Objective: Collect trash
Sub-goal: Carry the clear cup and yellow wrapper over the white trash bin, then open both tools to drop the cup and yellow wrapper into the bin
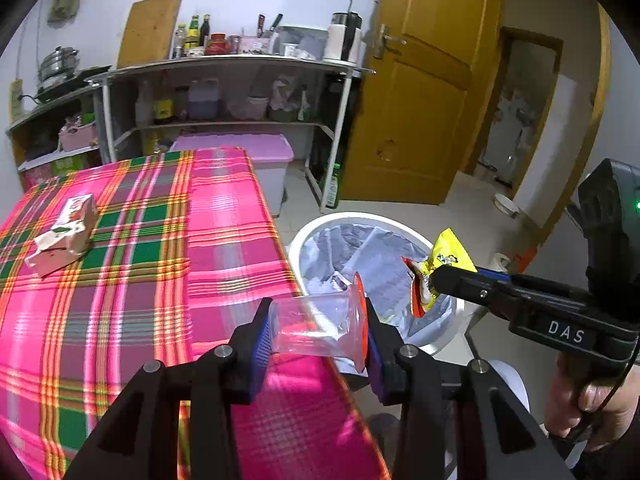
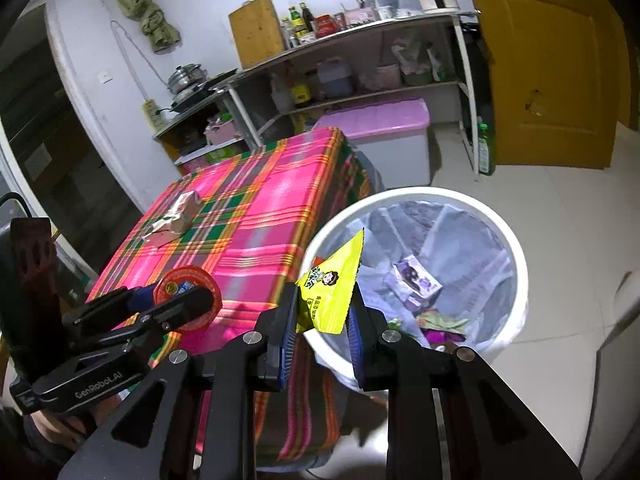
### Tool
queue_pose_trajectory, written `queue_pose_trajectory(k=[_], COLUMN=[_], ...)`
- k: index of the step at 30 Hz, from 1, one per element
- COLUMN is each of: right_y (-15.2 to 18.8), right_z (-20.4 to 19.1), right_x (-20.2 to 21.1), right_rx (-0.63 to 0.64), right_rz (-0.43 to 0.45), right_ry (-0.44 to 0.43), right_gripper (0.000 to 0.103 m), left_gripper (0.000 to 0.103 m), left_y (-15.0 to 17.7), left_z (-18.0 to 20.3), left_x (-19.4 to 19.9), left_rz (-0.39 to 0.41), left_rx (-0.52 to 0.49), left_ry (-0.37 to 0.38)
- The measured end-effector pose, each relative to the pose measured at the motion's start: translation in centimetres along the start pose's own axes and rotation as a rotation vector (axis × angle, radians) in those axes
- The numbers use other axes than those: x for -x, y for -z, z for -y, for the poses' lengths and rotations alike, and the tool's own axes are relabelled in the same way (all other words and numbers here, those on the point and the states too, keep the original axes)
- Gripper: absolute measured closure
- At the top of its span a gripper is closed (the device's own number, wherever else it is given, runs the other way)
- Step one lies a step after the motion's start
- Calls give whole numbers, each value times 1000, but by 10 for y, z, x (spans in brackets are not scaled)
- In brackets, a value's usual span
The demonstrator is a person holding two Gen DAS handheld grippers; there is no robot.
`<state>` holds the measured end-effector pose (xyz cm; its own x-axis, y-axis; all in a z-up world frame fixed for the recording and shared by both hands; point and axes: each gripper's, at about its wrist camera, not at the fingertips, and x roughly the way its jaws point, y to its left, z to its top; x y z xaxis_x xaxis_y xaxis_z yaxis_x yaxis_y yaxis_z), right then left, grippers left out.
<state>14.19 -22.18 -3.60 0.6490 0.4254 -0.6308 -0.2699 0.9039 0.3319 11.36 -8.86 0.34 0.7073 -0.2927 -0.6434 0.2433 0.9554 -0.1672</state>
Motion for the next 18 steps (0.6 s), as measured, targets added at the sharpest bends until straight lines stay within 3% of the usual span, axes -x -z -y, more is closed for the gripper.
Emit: queue_pose_trajectory(k=[18], right_y=[6], right_z=[59], right_x=[-30], right_rx=[-106], right_rz=[-82], right_ry=[65], right_gripper=[79], left_gripper=[62], left_y=[-12], left_z=[24], left_x=[-81], left_rz=[-119], left_rx=[-68], left_ry=[76])
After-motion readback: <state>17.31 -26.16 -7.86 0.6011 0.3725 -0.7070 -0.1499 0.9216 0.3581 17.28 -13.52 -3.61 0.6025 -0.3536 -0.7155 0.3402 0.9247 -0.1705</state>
